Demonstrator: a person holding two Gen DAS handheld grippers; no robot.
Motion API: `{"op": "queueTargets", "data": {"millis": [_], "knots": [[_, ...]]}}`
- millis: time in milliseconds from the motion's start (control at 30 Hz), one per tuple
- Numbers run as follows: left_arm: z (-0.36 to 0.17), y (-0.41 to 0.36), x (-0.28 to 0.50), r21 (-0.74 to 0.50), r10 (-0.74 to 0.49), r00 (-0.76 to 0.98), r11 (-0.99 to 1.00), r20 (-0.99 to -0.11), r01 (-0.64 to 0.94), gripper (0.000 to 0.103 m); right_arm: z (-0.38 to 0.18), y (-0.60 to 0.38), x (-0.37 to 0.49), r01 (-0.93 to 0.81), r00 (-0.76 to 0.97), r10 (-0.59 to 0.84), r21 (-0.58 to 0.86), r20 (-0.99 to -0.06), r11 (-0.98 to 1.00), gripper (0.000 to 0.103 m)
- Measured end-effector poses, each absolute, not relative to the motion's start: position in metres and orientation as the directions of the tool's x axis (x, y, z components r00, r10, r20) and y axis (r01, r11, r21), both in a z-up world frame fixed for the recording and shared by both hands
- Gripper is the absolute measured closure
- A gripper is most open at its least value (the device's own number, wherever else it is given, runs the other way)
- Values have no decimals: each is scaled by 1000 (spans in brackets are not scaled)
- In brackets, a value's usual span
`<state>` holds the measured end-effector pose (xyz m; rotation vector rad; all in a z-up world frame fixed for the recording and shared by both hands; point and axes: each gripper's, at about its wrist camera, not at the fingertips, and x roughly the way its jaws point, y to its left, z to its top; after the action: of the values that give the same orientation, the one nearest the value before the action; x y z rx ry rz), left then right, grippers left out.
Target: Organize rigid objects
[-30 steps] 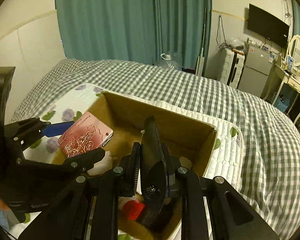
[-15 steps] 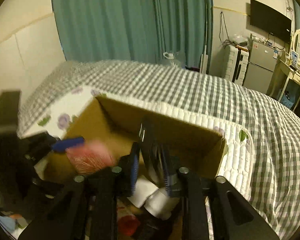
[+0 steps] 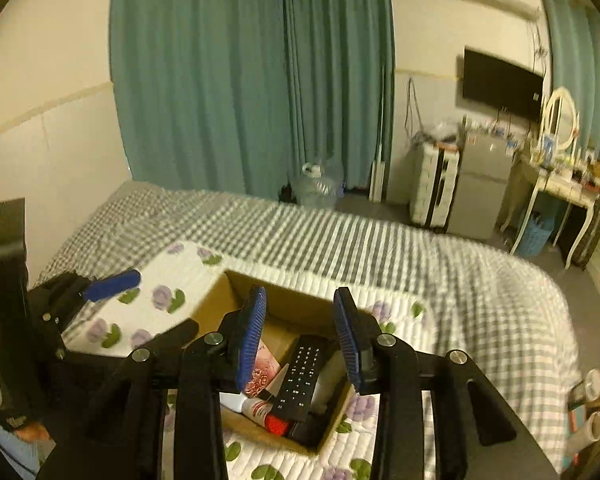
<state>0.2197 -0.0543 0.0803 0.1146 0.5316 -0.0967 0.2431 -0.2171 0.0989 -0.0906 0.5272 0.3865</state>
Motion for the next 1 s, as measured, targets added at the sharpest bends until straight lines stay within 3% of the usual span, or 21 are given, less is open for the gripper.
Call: {"op": "queueTargets", "data": {"millis": [33,100,233,433,633,900,1000], "knots": [[92,-54,208,82,-66,874,989,-482,121,19,109,-218,230,-379,807,330,0,-490,925,65],[112,-50,185,78,-75,901,990,-427,119,17,131,-220,201,-367,833,320,-19,-451,930,51],[140,-43,137,70,-70,943,993,-326,98,16,155,-225,152,-334,870,297,-27,-394,942,38],[145,-39,77,112,-59,981,990,-187,81,10,162,-224,89,-301,908,272,-45,-318,952,16],[124,-27,66,53,-94,975,993,-199,107,10,139,-228,68,-272,918,264,16,-296,962,0],[60,-8,82,-43,-37,963,999,-267,26,10,53,-229,65,-146,940,153,47,-304,988,0],[31,-9,86,-22,-19,954,1000,-299,13,10,26,-229,69,-134,938,140,41,-316,990,0]]}}
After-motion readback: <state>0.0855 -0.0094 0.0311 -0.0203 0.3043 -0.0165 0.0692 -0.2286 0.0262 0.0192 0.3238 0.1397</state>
